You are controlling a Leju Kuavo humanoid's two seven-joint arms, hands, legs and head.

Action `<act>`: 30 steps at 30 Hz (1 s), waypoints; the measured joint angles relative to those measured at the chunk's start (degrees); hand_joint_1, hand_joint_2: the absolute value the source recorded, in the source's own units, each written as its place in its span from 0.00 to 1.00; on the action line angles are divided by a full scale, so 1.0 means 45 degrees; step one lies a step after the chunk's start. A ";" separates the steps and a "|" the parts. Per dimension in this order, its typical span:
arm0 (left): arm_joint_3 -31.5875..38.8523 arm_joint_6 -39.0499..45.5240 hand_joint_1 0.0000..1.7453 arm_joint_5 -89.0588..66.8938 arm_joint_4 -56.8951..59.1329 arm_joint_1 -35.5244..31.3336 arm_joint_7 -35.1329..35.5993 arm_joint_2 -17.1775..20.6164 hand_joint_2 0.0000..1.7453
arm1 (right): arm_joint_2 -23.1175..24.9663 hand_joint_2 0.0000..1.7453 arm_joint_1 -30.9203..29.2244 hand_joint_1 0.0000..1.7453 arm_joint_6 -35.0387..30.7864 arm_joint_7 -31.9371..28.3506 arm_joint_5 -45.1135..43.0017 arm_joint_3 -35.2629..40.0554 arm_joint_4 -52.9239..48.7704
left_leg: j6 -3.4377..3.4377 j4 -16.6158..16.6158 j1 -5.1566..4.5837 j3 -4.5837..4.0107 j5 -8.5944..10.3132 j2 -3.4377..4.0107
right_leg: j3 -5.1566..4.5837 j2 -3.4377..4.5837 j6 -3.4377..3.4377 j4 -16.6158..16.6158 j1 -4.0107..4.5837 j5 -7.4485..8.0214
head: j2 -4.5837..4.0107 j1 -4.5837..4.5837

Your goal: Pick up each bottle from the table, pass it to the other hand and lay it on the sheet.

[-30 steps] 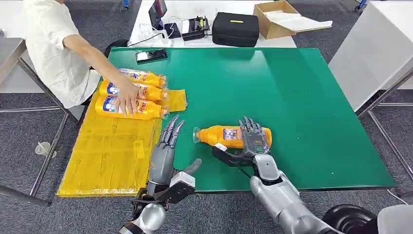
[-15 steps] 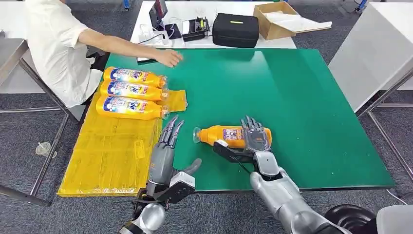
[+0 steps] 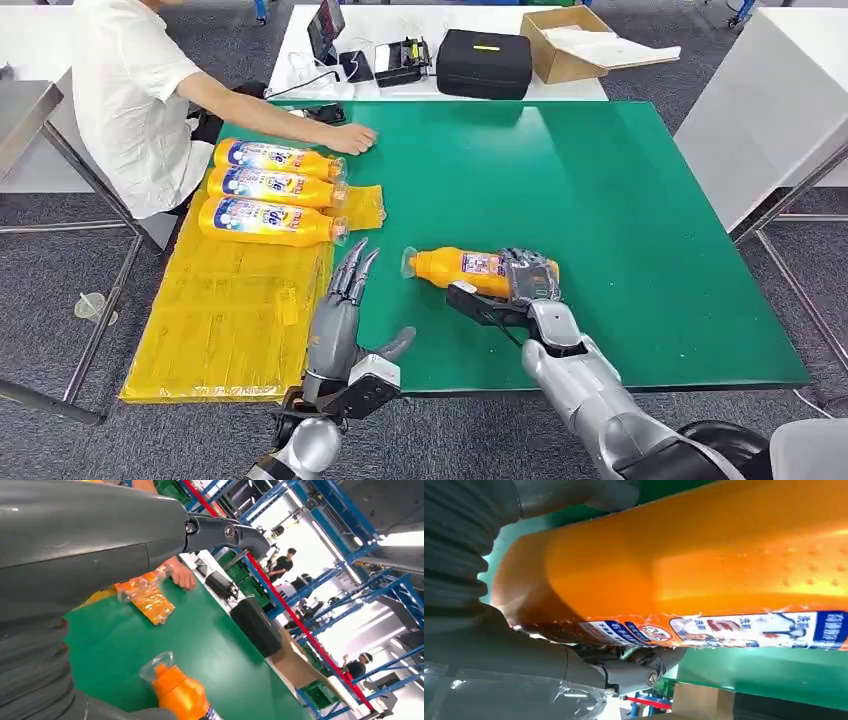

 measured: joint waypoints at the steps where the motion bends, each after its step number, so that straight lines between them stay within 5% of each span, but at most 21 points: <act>1: 0.0000 -0.0010 0.00 0.0054 0.0020 -0.0007 -0.0030 0.0000 1.00 | -0.0010 1.00 -0.0057 1.00 0.0029 -0.0139 -0.0126 -0.0029 0.0078 | 0.0000 0.0000 0.0000 0.0002 0.0000 0.0001 | -0.0002 0.0000 0.0000 0.0000 0.0000 0.0000 | 0.0000 0.0005; 16: -0.0180 -0.0024 0.00 0.0676 0.0311 -0.0228 -0.0530 0.0000 1.00 | -0.0340 1.00 -0.0481 1.00 0.1039 -0.2648 -0.2240 -0.0291 0.0782 | 0.0008 -0.0004 0.0000 0.0109 -0.0032 0.0015 | -0.0015 0.0006 -0.0004 -0.0012 0.0001 -0.0012 | 0.0000 0.0005; 21: -0.0175 -0.1571 0.00 0.3152 0.0272 -0.0177 -0.0918 -0.0039 1.00 | -0.0763 1.00 0.0065 1.00 0.2055 -0.5597 -0.5870 -0.0792 0.0061 | -0.0013 -0.0004 0.0000 0.0168 -0.0067 0.0080 | 0.0118 0.0069 -0.0004 -0.0017 0.0003 -0.0002 | 0.0000 0.0005; 26: -0.0030 -0.2486 0.00 0.5314 -0.0004 -0.0018 -0.0595 -0.0228 1.00 | -0.1030 1.00 0.1088 1.00 0.2539 -0.6472 -0.8044 -0.1087 -0.1333 | -0.0017 -0.0004 0.0002 0.0170 -0.0065 0.0094 | 0.0115 0.0083 -0.0007 -0.0017 0.0016 -0.0005 | 0.0000 0.0005; 27: 0.0064 -0.2555 0.00 0.6075 -0.0058 0.0040 -0.0364 -0.0292 0.00 | -0.1045 1.00 0.1382 1.00 0.2617 -0.6672 -0.8617 -0.1180 -0.1712 | -0.0018 -0.0005 0.0002 0.0164 -0.0065 0.0090 | 0.0116 0.0082 -0.0007 -0.0016 0.0018 -0.0005 | 0.0000 0.0005; 30: 0.0316 -0.2501 0.00 0.8514 -0.0087 0.0094 0.0365 -0.0384 0.00 | -0.0996 1.00 0.2487 1.00 0.2691 -0.7271 -1.0328 -0.1404 -0.3087 | -0.0020 -0.0007 0.0003 0.0112 -0.0063 0.0084 | 0.0083 0.0082 -0.0007 -0.0012 0.0019 -0.0004 | 0.0000 -0.0005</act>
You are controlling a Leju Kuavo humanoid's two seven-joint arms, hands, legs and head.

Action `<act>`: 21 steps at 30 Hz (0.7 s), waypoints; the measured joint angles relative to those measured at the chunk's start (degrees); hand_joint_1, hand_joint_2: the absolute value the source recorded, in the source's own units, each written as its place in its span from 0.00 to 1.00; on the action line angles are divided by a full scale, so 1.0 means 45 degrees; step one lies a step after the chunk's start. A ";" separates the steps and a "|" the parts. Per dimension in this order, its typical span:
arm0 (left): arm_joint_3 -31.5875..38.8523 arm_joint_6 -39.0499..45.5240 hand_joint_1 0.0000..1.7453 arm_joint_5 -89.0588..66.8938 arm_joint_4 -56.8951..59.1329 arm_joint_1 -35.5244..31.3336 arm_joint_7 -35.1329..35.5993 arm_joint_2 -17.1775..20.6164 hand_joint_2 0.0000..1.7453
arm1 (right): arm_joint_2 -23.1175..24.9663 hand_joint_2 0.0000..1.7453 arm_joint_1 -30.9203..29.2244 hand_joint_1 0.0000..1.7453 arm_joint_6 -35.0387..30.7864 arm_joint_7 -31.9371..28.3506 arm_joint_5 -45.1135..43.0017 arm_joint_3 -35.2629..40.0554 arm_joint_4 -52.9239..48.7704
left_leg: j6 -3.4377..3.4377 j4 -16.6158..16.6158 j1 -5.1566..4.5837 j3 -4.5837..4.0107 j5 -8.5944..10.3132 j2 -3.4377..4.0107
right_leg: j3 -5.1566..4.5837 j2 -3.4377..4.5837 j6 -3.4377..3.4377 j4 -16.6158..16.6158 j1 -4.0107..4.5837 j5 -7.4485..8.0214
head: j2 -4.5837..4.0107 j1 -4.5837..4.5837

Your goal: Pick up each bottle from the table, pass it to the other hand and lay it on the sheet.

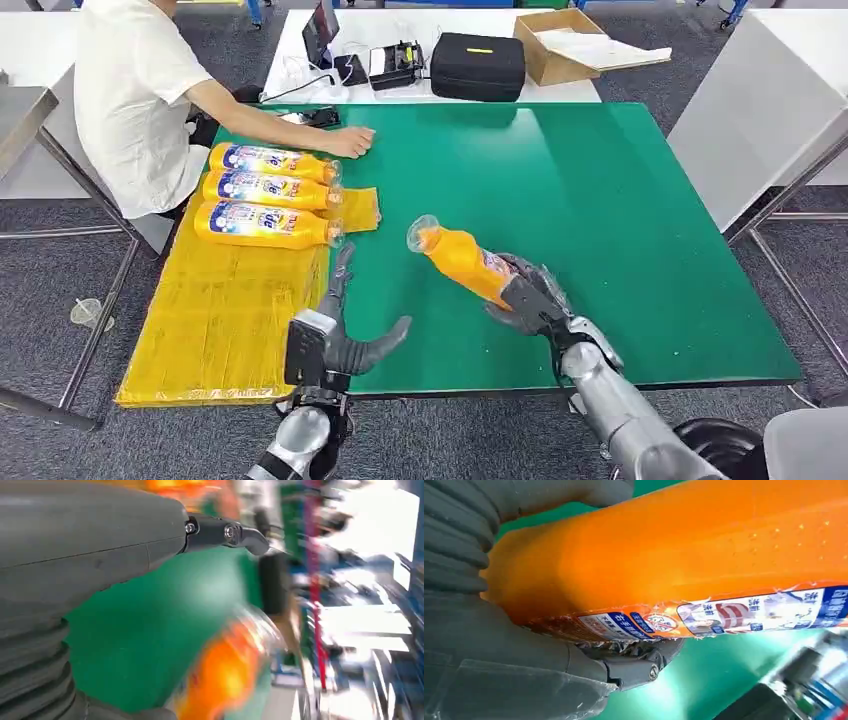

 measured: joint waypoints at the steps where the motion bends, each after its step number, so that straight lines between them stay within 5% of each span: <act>1: 0.0072 0.0096 0.00 0.0880 0.0014 0.0000 0.0154 -0.0005 0.00 | 0.0073 1.00 0.0362 1.00 -0.0010 -0.0107 -0.0452 -0.0107 -0.0481 | 0.0000 0.0000 0.0000 -0.0021 0.0002 -0.0001 | -0.0019 0.0000 0.0000 0.0002 0.0000 0.0000 | 0.0000 0.0000; 6: 0.0145 0.0627 0.00 0.2931 0.0306 -0.0016 0.0271 -0.0034 0.00 | 0.0495 1.00 0.1680 1.00 -0.0559 -0.0325 -0.1285 -0.0311 -0.2500 | 0.0013 0.0002 0.0003 -0.0125 0.0020 0.0001 | -0.0111 -0.0001 0.0003 0.0010 -0.0009 0.0004 | 0.0000 0.0005; 7: 0.0170 0.0641 0.00 0.3027 0.0364 -0.0020 0.0271 -0.0039 1.00 | 0.0602 1.00 0.1817 1.00 -0.0563 -0.0339 -0.1305 -0.0339 -0.2789 | 0.0015 0.0003 0.0001 -0.0138 0.0021 0.0000 | -0.0125 -0.0002 0.0004 0.0011 -0.0012 0.0003 | 0.0000 0.0000; 21: -0.0840 0.0043 0.00 0.1610 0.0325 -0.0162 -0.0612 0.0073 1.00 | 0.1292 1.00 0.1869 1.00 -0.0680 -0.0519 -0.1679 0.0132 -0.3528 | 0.0019 0.0002 -0.0001 -0.0225 0.0021 -0.0013 | -0.0197 -0.0011 0.0006 0.0012 -0.0015 0.0000 | 0.0000 0.0000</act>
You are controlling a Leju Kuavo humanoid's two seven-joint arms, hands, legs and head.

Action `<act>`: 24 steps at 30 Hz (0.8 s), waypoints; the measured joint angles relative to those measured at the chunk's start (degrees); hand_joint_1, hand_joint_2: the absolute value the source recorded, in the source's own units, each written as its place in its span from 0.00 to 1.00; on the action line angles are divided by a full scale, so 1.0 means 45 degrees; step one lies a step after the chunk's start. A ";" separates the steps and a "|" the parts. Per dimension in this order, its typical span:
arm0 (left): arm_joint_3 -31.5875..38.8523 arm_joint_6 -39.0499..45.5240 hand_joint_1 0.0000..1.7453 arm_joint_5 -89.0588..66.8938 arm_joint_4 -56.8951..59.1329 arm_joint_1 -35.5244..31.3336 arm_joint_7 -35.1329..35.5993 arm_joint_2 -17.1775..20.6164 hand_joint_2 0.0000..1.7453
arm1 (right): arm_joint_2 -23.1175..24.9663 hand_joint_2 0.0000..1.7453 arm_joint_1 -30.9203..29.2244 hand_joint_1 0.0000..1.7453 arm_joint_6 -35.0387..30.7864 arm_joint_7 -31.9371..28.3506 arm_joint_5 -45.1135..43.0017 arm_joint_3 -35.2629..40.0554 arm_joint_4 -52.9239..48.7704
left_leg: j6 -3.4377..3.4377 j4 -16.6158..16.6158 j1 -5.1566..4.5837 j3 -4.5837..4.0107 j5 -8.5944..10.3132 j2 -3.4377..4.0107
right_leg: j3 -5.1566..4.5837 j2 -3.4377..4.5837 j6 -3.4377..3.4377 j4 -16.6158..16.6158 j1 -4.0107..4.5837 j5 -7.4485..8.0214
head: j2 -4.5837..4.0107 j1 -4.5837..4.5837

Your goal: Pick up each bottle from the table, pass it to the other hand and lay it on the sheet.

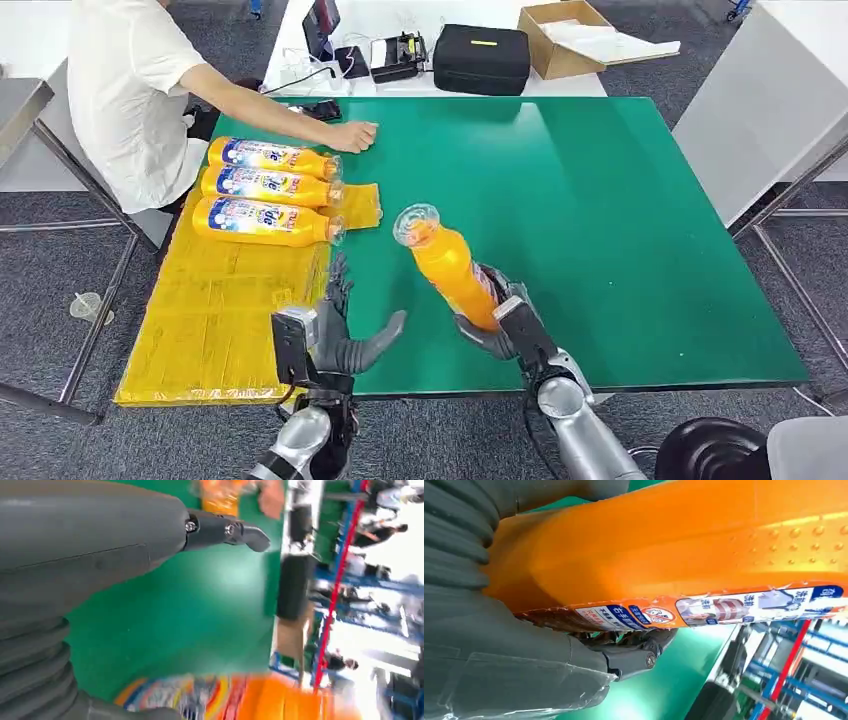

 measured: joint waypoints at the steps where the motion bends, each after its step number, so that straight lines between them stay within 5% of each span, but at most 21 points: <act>1: -0.0087 0.0198 0.00 -0.0233 0.0000 -0.0011 -0.0194 0.0000 1.00 | 0.0044 1.00 -0.0110 1.00 0.0004 0.0005 -0.0029 0.0120 0.0126 | 0.0000 0.0000 0.0000 0.0000 0.0000 0.0001 | -0.0003 0.0000 0.0000 0.0000 0.0000 0.0000 | 0.0000 0.0005; 11: -0.0511 0.0724 0.00 -0.1357 0.0000 -0.0128 -0.0661 0.0005 1.00 | 0.0350 1.00 -0.0990 1.00 -0.0020 0.0297 0.0360 0.0972 0.1176 | 0.0001 0.0002 -0.0002 -0.0013 0.0001 -0.0005 | -0.0008 -0.0007 0.0000 0.0000 -0.0003 0.0000 | 0.0000 0.0005; 24: -0.0335 -0.1401 0.00 0.0818 -0.0015 -0.0305 0.0836 -0.0005 1.00 | 0.0675 1.00 -0.1667 1.00 -0.0525 0.0247 0.1103 0.2059 0.1967 | 0.0000 0.0002 -0.0001 -0.0027 0.0005 -0.0027 | -0.0018 -0.0024 0.0000 0.0003 -0.0003 -0.0001 | 0.0000 0.0010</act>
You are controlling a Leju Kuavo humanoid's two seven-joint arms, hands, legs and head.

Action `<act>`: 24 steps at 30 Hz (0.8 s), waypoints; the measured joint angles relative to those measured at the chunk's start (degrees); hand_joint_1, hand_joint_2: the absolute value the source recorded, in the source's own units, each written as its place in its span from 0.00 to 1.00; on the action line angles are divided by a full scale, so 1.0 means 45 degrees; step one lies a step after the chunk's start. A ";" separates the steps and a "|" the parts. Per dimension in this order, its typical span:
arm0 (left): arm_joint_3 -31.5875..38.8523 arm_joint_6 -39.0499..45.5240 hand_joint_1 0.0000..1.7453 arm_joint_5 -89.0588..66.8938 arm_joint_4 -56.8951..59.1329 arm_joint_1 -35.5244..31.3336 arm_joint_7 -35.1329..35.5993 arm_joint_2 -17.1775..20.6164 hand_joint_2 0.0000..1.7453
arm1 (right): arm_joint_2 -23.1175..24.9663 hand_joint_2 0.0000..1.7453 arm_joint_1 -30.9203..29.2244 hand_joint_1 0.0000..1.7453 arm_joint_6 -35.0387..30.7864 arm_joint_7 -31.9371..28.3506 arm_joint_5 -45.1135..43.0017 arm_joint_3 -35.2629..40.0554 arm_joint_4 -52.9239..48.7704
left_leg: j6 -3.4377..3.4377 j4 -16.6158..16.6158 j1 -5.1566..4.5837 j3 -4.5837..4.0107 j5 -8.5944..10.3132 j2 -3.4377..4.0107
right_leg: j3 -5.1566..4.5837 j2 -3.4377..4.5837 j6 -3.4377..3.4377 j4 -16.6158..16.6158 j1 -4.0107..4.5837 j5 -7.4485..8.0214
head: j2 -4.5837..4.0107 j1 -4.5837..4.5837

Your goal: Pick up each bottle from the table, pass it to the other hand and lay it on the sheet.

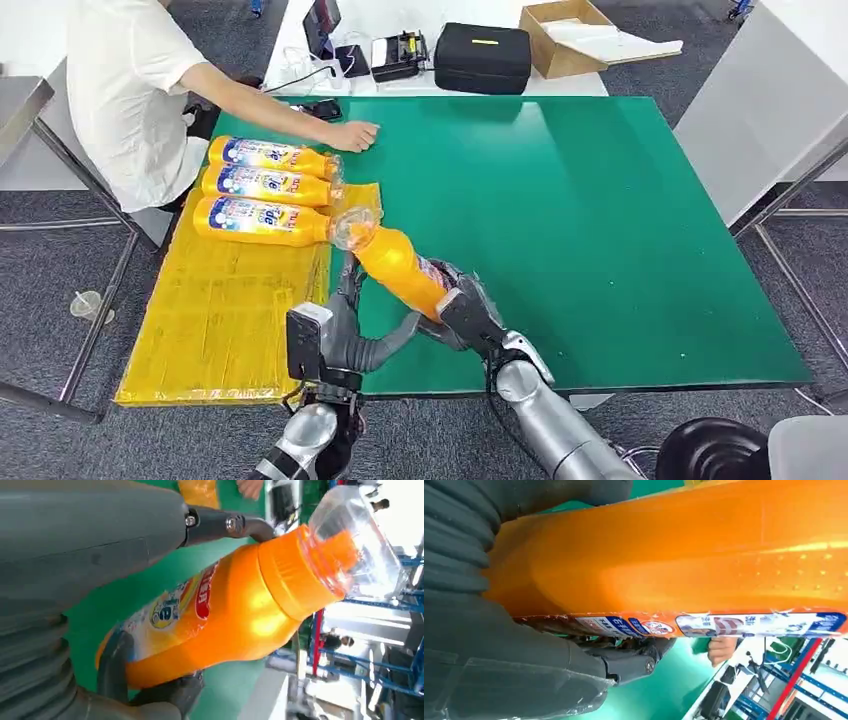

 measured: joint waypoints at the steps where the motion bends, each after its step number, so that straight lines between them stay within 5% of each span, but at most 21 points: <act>1: 0.0082 -0.0563 0.00 0.0712 -0.0039 -0.0002 0.0342 0.0000 1.00 | 0.0000 1.00 0.0011 1.00 0.0015 -0.0161 -0.0024 0.0014 0.0005 | 0.0000 0.0000 0.0000 -0.0006 0.0000 -0.0007 | -0.0004 -0.0002 0.0000 0.0000 0.0000 0.0000 | 0.0000 0.0000; 16: 0.0587 -0.2139 0.00 0.3421 -0.0121 -0.0294 0.1184 0.0005 1.00 | 0.0180 1.00 -0.0016 1.00 -0.0160 -0.1296 -0.0059 0.0961 -0.0015 | -0.0001 0.0000 0.0002 -0.0016 0.0005 -0.0019 | -0.0016 -0.0009 0.0000 0.0001 0.0002 0.0000 | 0.0000 -0.0005; 24: 0.0772 -0.0604 0.00 0.2157 -0.0267 -0.0425 -0.0231 -0.0068 1.00 | 0.0180 1.00 -0.0034 1.00 0.0068 -0.1267 -0.0204 0.1399 -0.0092 | -0.0001 0.0001 0.0003 -0.0017 0.0006 -0.0024 | -0.0018 -0.0013 -0.0001 0.0001 0.0002 -0.0001 | 0.0000 0.0000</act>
